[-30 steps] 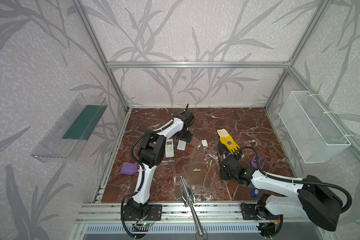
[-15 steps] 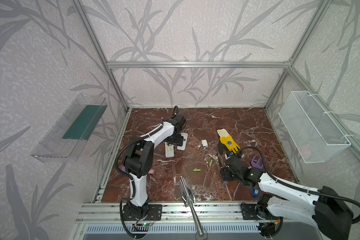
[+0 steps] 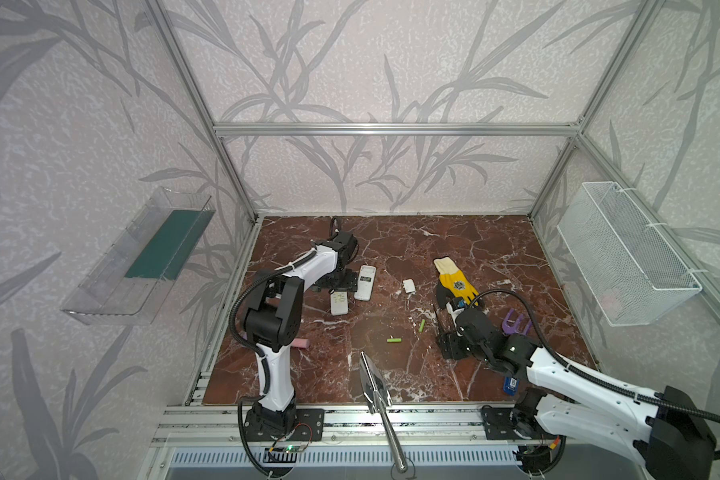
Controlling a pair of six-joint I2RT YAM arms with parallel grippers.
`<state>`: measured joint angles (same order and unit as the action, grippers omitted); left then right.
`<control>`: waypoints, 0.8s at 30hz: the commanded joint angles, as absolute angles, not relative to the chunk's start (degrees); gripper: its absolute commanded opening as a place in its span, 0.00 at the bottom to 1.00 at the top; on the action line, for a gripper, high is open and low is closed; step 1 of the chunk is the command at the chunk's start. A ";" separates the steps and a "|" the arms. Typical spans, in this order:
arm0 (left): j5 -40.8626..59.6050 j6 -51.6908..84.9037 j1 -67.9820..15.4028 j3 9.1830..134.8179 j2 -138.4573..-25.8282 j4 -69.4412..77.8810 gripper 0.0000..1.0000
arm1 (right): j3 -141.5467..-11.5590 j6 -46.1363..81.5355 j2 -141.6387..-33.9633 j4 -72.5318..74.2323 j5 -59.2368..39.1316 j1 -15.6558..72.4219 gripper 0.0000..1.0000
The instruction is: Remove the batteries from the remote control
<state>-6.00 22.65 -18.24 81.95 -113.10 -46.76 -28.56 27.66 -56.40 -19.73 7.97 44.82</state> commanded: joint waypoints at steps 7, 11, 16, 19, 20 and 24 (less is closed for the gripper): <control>-2.26 24.43 -16.79 82.75 -116.54 -45.73 0.84 | -29.88 26.98 -57.13 -19.45 6.42 44.56 0.78; -1.18 24.35 -16.66 81.71 -116.43 -44.95 0.66 | -29.97 26.89 -57.59 -18.56 6.09 44.56 0.77; -0.25 24.41 -16.61 80.25 -115.98 -43.69 0.50 | -29.92 26.13 -58.52 -15.19 4.17 44.56 0.74; -0.21 24.30 -16.52 79.89 -115.75 -43.42 0.42 | -29.88 25.17 -59.21 -12.29 2.05 44.65 0.72; -0.28 24.26 -16.53 79.81 -115.48 -43.48 0.40 | -29.88 24.90 -59.47 -11.30 1.35 44.65 0.72; -1.29 24.25 -16.52 78.89 -112.71 -43.42 0.36 | -30.31 23.57 -60.89 -6.37 -3.08 44.94 0.69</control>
<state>-0.99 23.68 -16.75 80.42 -114.80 -42.89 -28.58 25.17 -60.12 -11.38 0.73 44.84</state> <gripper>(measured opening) 0.521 0.695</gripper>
